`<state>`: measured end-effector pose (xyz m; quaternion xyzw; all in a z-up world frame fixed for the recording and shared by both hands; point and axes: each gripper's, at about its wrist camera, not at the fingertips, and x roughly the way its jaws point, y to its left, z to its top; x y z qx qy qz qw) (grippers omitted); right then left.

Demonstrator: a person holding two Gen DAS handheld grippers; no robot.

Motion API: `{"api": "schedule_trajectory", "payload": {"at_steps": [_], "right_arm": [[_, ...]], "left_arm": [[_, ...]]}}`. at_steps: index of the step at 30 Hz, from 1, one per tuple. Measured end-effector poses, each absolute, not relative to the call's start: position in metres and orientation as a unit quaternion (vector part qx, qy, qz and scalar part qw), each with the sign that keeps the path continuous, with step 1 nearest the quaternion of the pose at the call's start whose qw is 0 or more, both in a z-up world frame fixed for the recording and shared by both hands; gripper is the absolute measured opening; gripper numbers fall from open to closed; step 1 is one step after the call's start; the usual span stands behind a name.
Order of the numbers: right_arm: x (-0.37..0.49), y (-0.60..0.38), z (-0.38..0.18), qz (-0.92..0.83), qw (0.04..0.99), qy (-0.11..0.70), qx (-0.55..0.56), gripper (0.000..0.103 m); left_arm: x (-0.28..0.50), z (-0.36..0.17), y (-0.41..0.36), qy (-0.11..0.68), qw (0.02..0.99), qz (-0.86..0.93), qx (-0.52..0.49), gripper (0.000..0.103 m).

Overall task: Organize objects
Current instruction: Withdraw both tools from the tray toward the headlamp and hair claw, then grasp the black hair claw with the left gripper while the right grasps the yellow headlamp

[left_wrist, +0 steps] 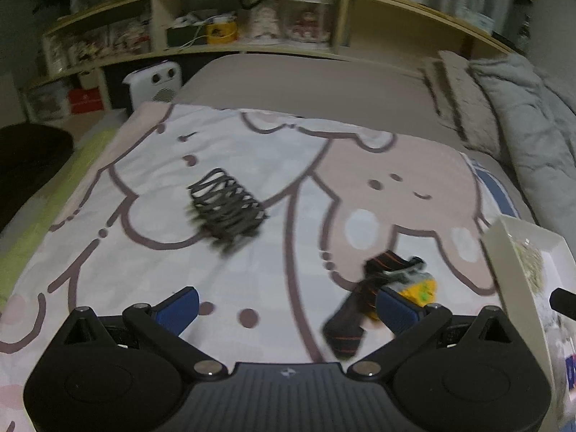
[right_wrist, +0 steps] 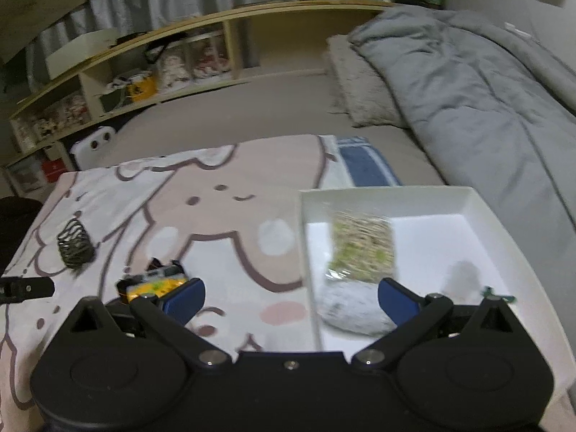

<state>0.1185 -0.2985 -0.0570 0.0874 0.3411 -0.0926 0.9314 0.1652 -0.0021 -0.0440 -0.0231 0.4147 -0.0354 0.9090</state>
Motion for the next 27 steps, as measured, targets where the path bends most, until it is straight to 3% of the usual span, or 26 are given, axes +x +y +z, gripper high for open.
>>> {"api": "schedule_trajectory", "payload": {"at_steps": [15,17,20,27], "right_arm": [[0.169,-0.228,-0.095,-0.020,0.935,0.353,0.039,0.103],[0.171,-0.225,-0.102,-0.011,0.935,0.353,0.037,0.100],[0.175,-0.221,-0.113,0.018,0.931,0.362,0.044,0.086],[0.179,-0.210,-0.130,0.056,0.925,0.375,0.028,0.082]], "left_arm": [[0.214,-0.074,0.051,0.399,0.911,-0.001,-0.105,0.103],[0.223,-0.079,0.059,0.396,0.909,0.005,-0.127,0.103],[0.235,-0.088,0.068,0.393,0.905,0.009,-0.165,0.103],[0.263,-0.104,0.070,0.390,0.900,0.013,-0.192,0.102]]}}
